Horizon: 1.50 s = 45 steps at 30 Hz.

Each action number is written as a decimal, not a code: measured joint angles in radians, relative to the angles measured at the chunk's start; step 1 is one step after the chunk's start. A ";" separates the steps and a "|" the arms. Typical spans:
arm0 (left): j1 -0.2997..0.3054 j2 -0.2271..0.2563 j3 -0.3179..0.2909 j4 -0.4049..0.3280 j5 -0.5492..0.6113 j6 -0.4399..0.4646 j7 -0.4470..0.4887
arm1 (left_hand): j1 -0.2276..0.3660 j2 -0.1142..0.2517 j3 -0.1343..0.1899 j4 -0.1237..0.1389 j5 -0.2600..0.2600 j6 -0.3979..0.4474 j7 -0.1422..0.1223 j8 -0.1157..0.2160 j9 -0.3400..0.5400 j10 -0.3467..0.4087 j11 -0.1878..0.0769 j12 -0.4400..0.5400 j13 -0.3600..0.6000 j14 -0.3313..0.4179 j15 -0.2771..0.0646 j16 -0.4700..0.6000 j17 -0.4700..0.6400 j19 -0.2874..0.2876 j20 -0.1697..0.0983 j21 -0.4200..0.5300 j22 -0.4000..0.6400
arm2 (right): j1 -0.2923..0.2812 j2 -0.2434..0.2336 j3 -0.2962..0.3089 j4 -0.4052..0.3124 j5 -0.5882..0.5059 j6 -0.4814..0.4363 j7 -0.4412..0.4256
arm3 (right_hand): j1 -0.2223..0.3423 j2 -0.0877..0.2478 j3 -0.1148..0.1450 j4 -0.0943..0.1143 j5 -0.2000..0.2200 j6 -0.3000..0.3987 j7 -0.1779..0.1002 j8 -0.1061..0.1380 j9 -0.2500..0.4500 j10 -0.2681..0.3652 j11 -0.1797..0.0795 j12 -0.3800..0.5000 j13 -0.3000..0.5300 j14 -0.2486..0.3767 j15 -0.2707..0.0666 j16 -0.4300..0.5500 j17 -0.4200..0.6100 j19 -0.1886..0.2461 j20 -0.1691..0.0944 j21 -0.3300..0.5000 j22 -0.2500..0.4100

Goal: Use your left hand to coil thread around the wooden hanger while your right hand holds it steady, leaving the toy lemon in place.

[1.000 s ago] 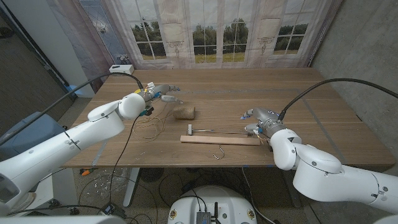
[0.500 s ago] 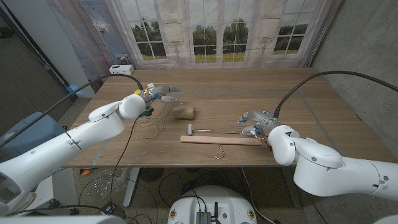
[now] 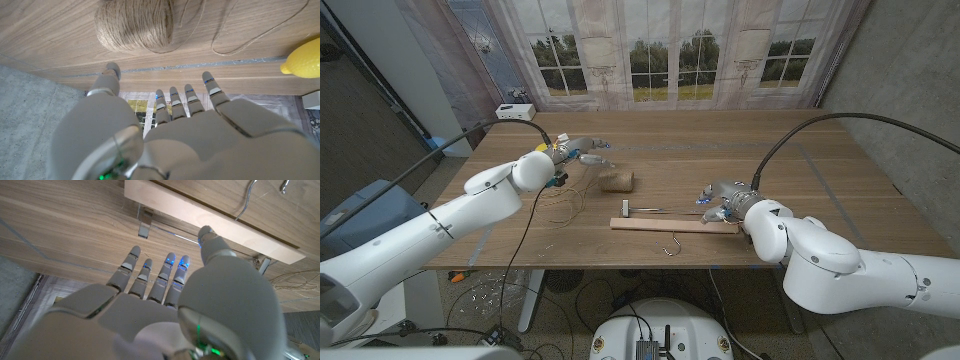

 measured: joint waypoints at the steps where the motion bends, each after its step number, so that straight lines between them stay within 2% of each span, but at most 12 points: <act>1: -0.001 0.000 0.000 0.001 0.000 0.000 0.000 | 0.000 0.000 -0.002 0.002 0.000 0.000 0.000 0.000 0.000 0.000 0.000 0.000 0.000 0.000 0.000 0.000 0.000 0.000 0.000 -0.002 0.000 | 0.000 0.000 0.000 0.000 0.000 0.001 0.001 | 0.000 0.000 0.000 0.000 0.001 0.003 -0.003 0.000 0.000 0.003 -0.003 0.000 0.000 0.000 0.000 0.000 0.000 0.000 0.000 0.000 0.000; 9: -0.013 -0.005 0.005 0.014 0.001 -0.008 -0.009 | 0.000 0.000 -0.010 0.002 0.000 -0.004 0.004 0.000 0.000 0.000 0.000 0.000 0.000 0.000 0.000 0.000 0.000 0.000 0.000 -0.004 0.000 | 0.043 0.028 -0.053 0.038 0.008 0.009 0.006 | 0.006 -0.005 -0.008 0.000 0.007 -0.005 0.005 -0.008 0.000 -0.006 0.007 0.000 0.005 -0.005 0.005 0.000 0.000 -0.003 0.003 0.000 0.000; 18: -0.020 -0.009 0.005 0.024 0.000 -0.013 -0.015 | 0.000 0.000 -0.014 0.005 0.000 -0.005 0.006 0.000 0.000 0.000 0.000 0.000 0.000 0.000 0.000 0.000 0.000 0.004 -0.004 -0.008 0.000 | 0.142 0.078 -0.179 0.103 0.005 0.004 0.024 | 0.014 -0.005 -0.016 0.000 0.015 -0.015 0.015 -0.015 0.000 -0.032 0.013 -0.015 0.005 -0.018 0.004 -0.004 0.000 -0.009 -0.002 -0.008 0.000; 25: -0.027 -0.012 0.006 0.042 -0.001 -0.013 -0.015 | -0.007 -0.007 -0.027 0.010 0.000 -0.005 0.006 0.000 0.000 0.000 0.000 0.000 0.000 0.000 0.000 0.000 0.000 0.004 -0.004 -0.008 0.000 | 0.148 0.081 -0.190 0.110 -0.135 -0.003 0.117 | 0.067 0.025 -0.014 -0.009 0.026 -0.014 0.014 -0.015 0.001 -0.047 0.011 -0.019 0.012 -0.010 0.005 -0.004 0.000 -0.010 -0.015 -0.008 0.001; 26: -0.028 -0.012 0.006 0.044 -0.011 -0.024 -0.020 | -0.007 -0.007 -0.030 0.013 0.000 -0.005 0.006 0.000 0.000 0.000 0.000 0.000 0.000 0.000 0.000 0.000 0.000 0.004 -0.004 -0.008 0.000 | 0.164 0.128 -0.268 0.194 -0.159 -0.003 0.129 | 0.078 0.031 -0.013 -0.011 0.026 -0.004 0.006 -0.015 0.004 -0.047 0.011 -0.018 0.013 0.001 0.004 0.000 0.000 -0.005 -0.021 -0.009 0.000; 31: -0.034 -0.016 0.006 0.056 -0.017 -0.035 -0.023 | -0.011 -0.011 -0.034 0.018 0.000 -0.005 0.005 -0.004 0.000 0.000 0.000 0.000 0.000 0.000 0.000 0.000 0.000 0.004 -0.004 -0.012 0.000 | 0.164 0.128 -0.268 0.194 -0.284 -0.003 0.153 | 0.108 0.053 -0.031 -0.005 0.034 0.054 0.001 -0.009 0.006 0.008 0.008 0.013 0.027 0.103 0.003 0.049 0.018 0.049 -0.042 0.016 0.003; 32: -0.035 -0.016 0.006 0.060 -0.018 -0.037 -0.024 | -0.011 -0.011 -0.034 0.018 0.000 -0.005 0.005 -0.004 0.000 0.000 0.000 0.000 0.000 0.000 0.000 0.000 0.000 0.004 -0.004 -0.015 0.000 | 0.109 0.162 -0.279 0.284 -0.323 -0.003 0.152 | 0.108 0.053 -0.035 -0.001 0.034 0.061 0.001 -0.008 0.007 0.017 0.013 0.018 0.028 0.123 0.004 0.059 0.023 0.058 -0.041 0.020 0.003; 37: -0.041 -0.019 0.007 0.071 -0.022 -0.043 -0.027 | -0.016 -0.016 -0.043 0.018 0.000 -0.005 0.005 -0.004 0.000 0.000 0.000 0.000 0.000 0.000 0.000 0.000 0.000 0.004 -0.004 -0.015 0.000 | 0.060 0.175 -0.252 0.339 -0.418 0.016 0.136 | 0.115 0.059 -0.065 0.008 0.028 0.117 0.003 0.000 0.001 0.082 0.014 0.051 0.037 0.174 0.001 0.097 0.053 0.076 -0.043 0.028 0.005; 40: -0.042 -0.021 0.007 0.075 -0.024 -0.045 -0.028 | -0.016 -0.016 -0.043 0.018 0.000 -0.005 0.005 -0.004 0.000 0.000 0.000 -0.005 0.000 0.000 0.000 0.000 0.000 0.007 -0.007 -0.015 0.000 | 0.036 0.180 -0.230 0.368 -0.453 0.031 0.127 | 0.123 0.067 -0.084 0.005 0.027 0.174 -0.002 0.010 -0.001 0.148 0.011 0.085 0.045 0.202 0.000 0.122 0.079 0.084 -0.040 0.028 0.006; 43: -0.042 -0.021 0.007 0.076 -0.024 -0.045 -0.028 | -0.016 -0.016 -0.047 0.022 0.000 -0.005 0.005 -0.004 0.000 0.000 0.000 -0.006 0.000 0.000 0.000 0.000 0.000 0.007 -0.007 -0.015 0.000 | 0.036 0.180 -0.230 0.368 -0.479 0.055 0.121 | 0.139 0.084 -0.113 0.004 0.012 0.282 0.001 0.024 -0.003 0.268 0.009 0.150 0.064 0.257 -0.001 0.168 0.130 0.088 -0.045 0.031 0.006; 44: -0.042 -0.020 0.007 0.076 -0.024 -0.045 -0.028 | -0.018 -0.017 -0.047 0.022 0.004 -0.005 0.005 -0.004 0.000 0.000 0.000 -0.006 0.000 0.000 0.000 0.000 0.000 0.007 -0.007 -0.015 0.000 | -0.005 0.188 -0.230 0.368 -0.482 0.059 0.120 | 0.147 0.091 -0.118 0.004 0.008 0.320 0.009 0.033 -0.003 0.305 0.010 0.172 0.070 0.270 0.003 0.181 0.138 0.088 -0.045 0.031 0.008; 45: -0.041 -0.019 0.007 0.076 -0.028 -0.045 -0.028 | -0.021 -0.019 -0.047 0.022 0.007 -0.005 0.005 -0.004 0.000 0.000 0.000 -0.006 0.000 0.000 0.000 0.000 0.000 0.007 -0.007 -0.015 0.000 | -0.005 0.188 -0.181 0.427 -0.489 0.075 0.118 | 0.150 0.093 -0.121 0.001 0.000 0.343 0.016 0.045 -0.003 0.337 0.014 0.190 0.071 0.282 0.006 0.192 0.138 0.092 -0.049 0.031 0.010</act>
